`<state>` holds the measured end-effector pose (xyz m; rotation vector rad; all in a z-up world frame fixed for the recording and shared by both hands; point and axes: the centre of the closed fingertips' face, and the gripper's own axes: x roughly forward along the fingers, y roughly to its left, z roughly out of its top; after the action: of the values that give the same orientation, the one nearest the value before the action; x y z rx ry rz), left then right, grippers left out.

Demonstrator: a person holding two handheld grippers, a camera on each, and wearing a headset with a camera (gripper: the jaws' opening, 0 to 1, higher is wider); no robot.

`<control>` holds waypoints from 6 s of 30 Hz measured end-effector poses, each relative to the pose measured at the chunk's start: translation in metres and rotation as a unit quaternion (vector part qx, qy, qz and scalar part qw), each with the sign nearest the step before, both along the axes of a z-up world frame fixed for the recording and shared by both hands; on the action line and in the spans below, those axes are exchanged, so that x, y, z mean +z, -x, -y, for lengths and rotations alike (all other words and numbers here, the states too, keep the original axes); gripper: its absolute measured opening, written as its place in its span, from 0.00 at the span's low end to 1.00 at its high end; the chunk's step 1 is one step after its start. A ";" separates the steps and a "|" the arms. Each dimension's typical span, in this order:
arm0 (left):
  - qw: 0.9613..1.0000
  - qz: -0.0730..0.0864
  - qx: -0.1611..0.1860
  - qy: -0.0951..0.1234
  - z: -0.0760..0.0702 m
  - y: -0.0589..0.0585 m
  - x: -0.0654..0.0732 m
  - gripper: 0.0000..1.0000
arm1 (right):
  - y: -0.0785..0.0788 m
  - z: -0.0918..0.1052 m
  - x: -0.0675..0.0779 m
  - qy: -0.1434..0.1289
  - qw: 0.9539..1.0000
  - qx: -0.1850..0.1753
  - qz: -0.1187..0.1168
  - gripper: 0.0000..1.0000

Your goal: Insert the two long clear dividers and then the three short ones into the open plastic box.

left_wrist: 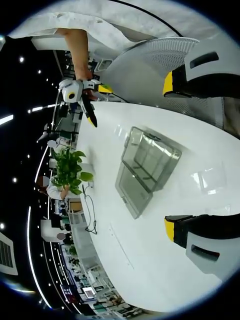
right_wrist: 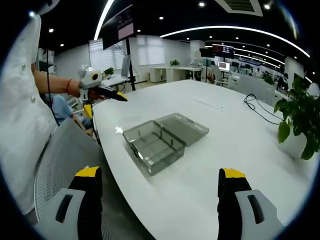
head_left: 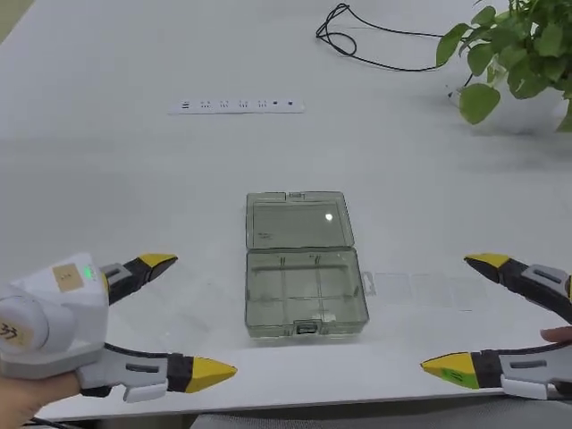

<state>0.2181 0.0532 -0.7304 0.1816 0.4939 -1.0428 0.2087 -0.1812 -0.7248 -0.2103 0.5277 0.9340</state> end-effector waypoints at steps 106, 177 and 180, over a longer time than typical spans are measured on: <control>0.955 -0.157 0.152 -0.201 -0.113 -0.058 -0.100 0.49 | -0.008 -0.012 -0.006 -0.015 1.000 0.000 -0.021 0.92; 0.932 -0.229 0.200 -0.196 -0.111 -0.052 -0.108 0.30 | -0.007 -0.033 0.001 -0.021 0.999 0.024 -0.022 0.82; 0.936 -0.232 0.225 -0.140 -0.102 -0.054 -0.097 0.30 | -0.009 -0.036 0.007 -0.025 0.999 0.025 -0.017 0.79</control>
<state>0.2719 0.1557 -0.8276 0.0644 1.0622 -0.5534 0.2179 -0.1448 -0.7180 -0.1627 0.5314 1.0003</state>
